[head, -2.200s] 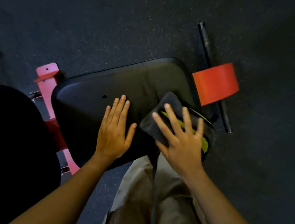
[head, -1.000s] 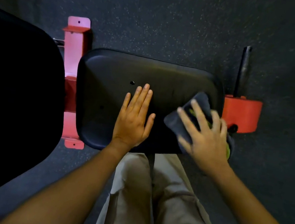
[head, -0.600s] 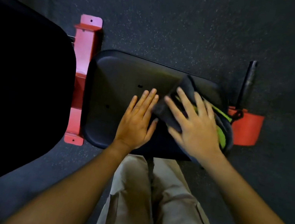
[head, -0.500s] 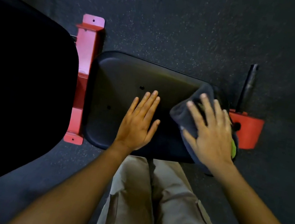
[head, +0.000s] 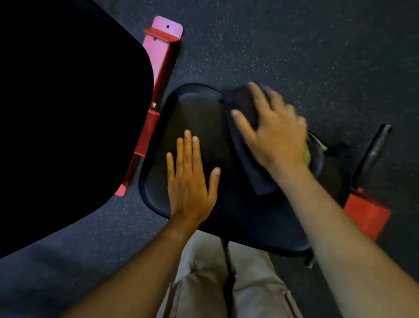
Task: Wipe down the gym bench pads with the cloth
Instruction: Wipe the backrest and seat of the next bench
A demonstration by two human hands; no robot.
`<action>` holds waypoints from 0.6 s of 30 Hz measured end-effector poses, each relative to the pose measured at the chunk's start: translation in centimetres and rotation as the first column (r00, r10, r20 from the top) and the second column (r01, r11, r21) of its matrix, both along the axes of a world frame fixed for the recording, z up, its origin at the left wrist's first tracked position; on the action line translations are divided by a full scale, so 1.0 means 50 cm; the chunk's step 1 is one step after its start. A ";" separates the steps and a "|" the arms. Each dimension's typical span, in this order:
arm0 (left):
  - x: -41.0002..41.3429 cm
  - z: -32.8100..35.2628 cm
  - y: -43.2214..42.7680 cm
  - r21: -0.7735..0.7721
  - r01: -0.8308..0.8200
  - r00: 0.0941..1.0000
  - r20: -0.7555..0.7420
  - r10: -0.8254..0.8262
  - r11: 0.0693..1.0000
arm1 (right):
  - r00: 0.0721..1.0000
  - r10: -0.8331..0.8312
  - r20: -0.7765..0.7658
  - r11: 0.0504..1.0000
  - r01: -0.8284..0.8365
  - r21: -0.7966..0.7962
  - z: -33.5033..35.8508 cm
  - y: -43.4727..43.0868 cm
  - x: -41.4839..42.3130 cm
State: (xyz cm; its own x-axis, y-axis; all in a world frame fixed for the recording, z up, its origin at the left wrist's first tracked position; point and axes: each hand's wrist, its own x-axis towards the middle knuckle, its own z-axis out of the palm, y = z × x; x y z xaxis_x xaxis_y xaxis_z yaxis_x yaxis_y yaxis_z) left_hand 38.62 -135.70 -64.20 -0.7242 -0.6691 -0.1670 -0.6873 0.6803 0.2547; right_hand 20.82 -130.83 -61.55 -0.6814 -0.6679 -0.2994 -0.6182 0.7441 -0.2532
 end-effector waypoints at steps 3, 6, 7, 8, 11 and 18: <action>-0.001 -0.007 0.002 -0.003 0.017 0.999 0.032 -0.017 1.000 | 0.985 -0.172 -0.026 0.982 0.174 0.072 0.012 0.093 -0.017; 0.000 -0.011 0.007 -0.028 0.024 0.998 0.051 -0.022 0.999 | 0.971 -0.232 -0.060 0.959 0.238 0.150 0.009 0.070 -0.019; 0.002 -0.013 0.007 -0.029 0.031 0.998 0.051 -0.029 0.999 | 0.969 -0.243 -0.053 0.956 0.248 0.159 0.005 0.041 -0.019; 0.003 -0.013 0.008 -0.033 0.038 0.998 0.055 -0.036 0.999 | 0.969 -0.244 -0.030 0.958 0.246 0.147 0.002 0.006 -0.017; 0.000 -0.015 0.007 -0.055 0.042 0.997 0.074 -0.038 0.998 | 0.986 -0.163 0.046 0.984 0.159 0.083 -0.010 -0.100 -0.005; 0.000 -0.015 0.004 -0.053 0.007 0.999 0.044 -0.005 0.999 | 0.999 -0.039 -0.029 0.999 0.039 -0.004 -0.004 -0.007 -0.018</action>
State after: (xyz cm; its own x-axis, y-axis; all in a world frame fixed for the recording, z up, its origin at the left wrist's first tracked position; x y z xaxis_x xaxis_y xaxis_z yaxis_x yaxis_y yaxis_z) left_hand 38.61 -135.50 -64.96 -0.7211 -0.6732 -0.1634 -0.6927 0.6963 0.1880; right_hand 19.93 -131.20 -61.74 -0.7149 -0.6420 -0.2770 -0.5960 0.7667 -0.2386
